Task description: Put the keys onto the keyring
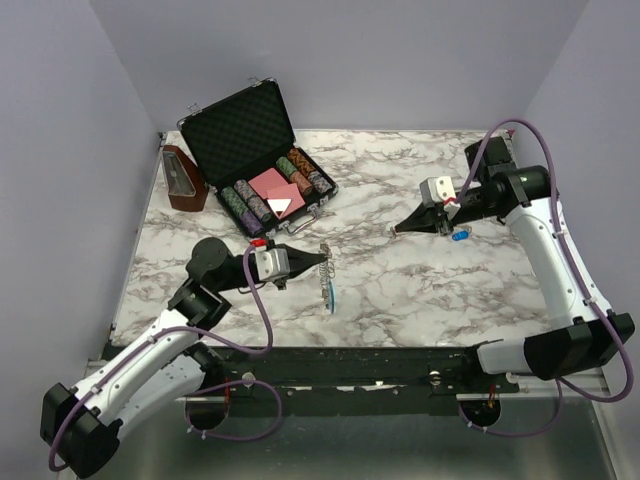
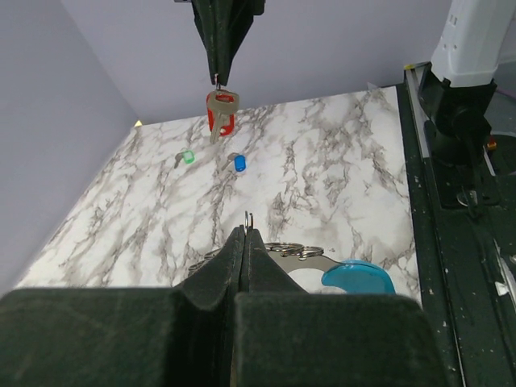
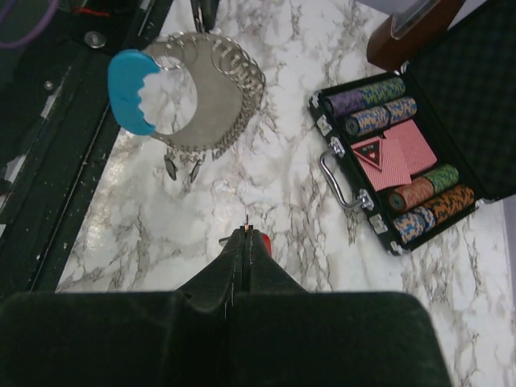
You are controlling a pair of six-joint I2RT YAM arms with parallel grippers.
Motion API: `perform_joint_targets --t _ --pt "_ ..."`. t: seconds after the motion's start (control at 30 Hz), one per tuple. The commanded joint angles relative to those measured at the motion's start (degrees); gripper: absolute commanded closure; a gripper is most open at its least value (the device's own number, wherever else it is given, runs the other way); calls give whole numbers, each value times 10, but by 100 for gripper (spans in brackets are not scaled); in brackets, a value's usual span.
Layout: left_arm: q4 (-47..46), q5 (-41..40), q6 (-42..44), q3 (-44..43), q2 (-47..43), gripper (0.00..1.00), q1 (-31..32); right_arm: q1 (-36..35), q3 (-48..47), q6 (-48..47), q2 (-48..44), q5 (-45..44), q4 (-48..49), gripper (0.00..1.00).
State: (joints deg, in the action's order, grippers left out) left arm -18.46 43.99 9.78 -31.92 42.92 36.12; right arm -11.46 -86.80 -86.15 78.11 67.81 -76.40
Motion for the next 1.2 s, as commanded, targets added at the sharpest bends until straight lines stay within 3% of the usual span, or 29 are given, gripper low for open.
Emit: perform_joint_targets --t 0.0,0.27,0.67,1.17 --pt "-110 -26 -5 -6 22 100 4 -32 -30 19 7 41 -50 99" --pt "-189 -69 -21 4 71 100 19 -96 -40 32 37 28 -50 99" --pt "-193 -141 -20 18 103 100 64 -164 -88 219 97 -38 65 99" --pt "-193 -145 -76 9 118 100 65 -196 -101 248 108 -84 95 99"
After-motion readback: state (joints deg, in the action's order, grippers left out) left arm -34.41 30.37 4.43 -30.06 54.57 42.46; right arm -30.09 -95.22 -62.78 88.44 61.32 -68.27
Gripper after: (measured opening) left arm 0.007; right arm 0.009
